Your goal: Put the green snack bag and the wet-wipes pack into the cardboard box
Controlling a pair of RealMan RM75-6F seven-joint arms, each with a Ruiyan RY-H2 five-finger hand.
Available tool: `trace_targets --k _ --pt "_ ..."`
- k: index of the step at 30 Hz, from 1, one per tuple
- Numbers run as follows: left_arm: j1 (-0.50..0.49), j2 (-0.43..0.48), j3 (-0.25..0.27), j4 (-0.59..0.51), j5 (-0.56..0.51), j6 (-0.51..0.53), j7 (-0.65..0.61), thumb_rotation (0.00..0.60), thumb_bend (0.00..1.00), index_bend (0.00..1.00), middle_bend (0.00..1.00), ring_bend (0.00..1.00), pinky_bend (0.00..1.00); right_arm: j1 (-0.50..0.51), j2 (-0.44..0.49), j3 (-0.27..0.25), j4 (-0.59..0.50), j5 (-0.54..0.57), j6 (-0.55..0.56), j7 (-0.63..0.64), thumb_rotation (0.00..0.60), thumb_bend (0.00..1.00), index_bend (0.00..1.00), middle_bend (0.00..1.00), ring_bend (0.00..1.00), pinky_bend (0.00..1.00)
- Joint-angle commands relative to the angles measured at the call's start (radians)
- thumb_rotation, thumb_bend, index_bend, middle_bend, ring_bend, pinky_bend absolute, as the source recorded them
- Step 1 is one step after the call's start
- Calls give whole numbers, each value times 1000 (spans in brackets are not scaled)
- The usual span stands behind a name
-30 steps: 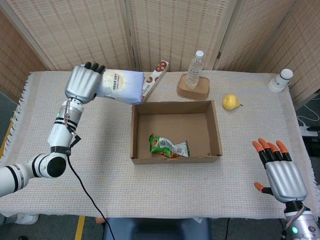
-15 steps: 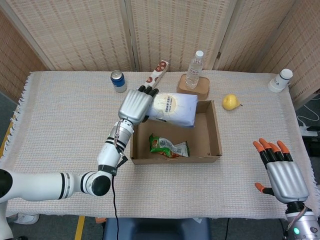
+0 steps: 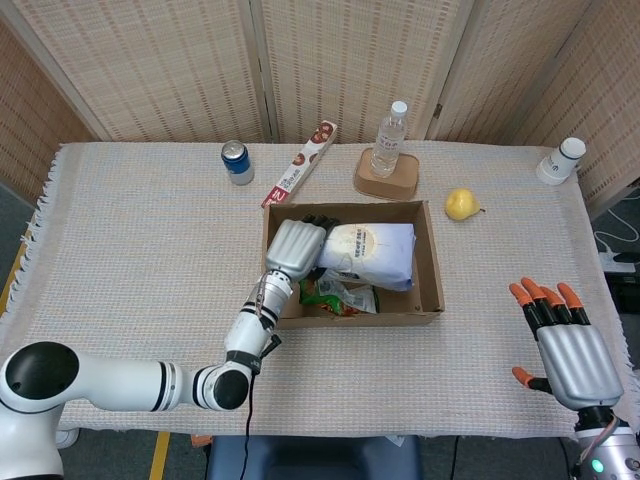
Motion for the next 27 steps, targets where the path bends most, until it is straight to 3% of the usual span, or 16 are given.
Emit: trace_targets --k 1,9,14,16,20,23,27 --pt "27 16 7 12 4 -31 -40 600 189 0 0 0 141 1 2 0 0 13 -5 -9 600 16 72 33 0 0" --pt "49 45 10 12 45 -35 -62 600 185 0 0 0 115 4 -4 5 0 24 -6 -13 600 16 79 32 0 0" --pt "73 120 16 -60 51 -25 -46 600 187 0 0 0 118 3 -2 7 0 24 -3 -7 600 16 78 32 0 0" --pt "99 184 24 -131 66 0 -39 600 189 0 0 0 134 2 2 7 0 24 -3 -2 600 16 78 33 0 0" --pt "196 357 88 -281 183 76 -28 600 216 0 0 0 156 0 10 6 0 22 -5 9 600 16 78 33 0 0" --pt "279 481 163 -326 330 131 -20 600 307 0 0 0 152 1 10 4 0 16 -11 11 600 16 78 33 0 0" --pt "404 631 235 -346 489 158 -120 600 353 0 0 0 147 -1 4 -2 0 -1 -14 3 600 16 77 33 0 0"
